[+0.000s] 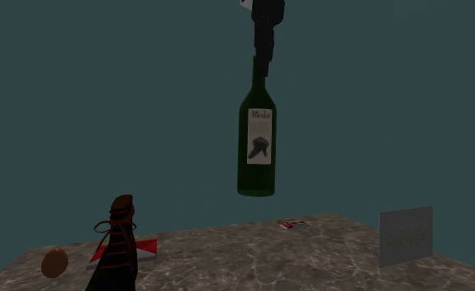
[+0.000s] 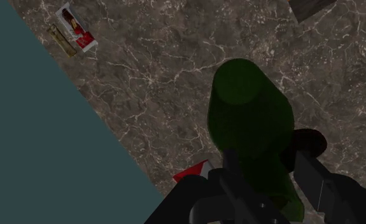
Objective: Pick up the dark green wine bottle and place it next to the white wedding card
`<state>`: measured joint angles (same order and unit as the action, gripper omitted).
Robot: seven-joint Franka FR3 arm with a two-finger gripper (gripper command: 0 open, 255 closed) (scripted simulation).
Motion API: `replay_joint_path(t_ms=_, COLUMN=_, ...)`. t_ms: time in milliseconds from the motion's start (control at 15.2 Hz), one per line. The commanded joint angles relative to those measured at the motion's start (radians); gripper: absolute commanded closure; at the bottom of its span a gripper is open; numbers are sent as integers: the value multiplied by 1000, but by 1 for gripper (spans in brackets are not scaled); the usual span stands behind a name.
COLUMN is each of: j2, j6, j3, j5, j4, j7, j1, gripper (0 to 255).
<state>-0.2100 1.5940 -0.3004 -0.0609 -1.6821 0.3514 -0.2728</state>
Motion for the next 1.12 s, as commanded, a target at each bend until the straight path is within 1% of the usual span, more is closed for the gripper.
replay_joint_path(t_ms=0, j2=-39, j6=3, j3=-22, j5=-12, j4=-39, j7=38, j1=-17, gripper=255)
replay_joint_path(t_ms=528, j2=-122, j6=-8, j3=-129, j5=-51, j4=-96, j7=207, j1=-84, gripper=255)
replay_joint_path(t_ms=1056, j2=-139, j6=-26, j3=-264, j5=-79, j4=-79, j7=397, j1=-141, gripper=255)
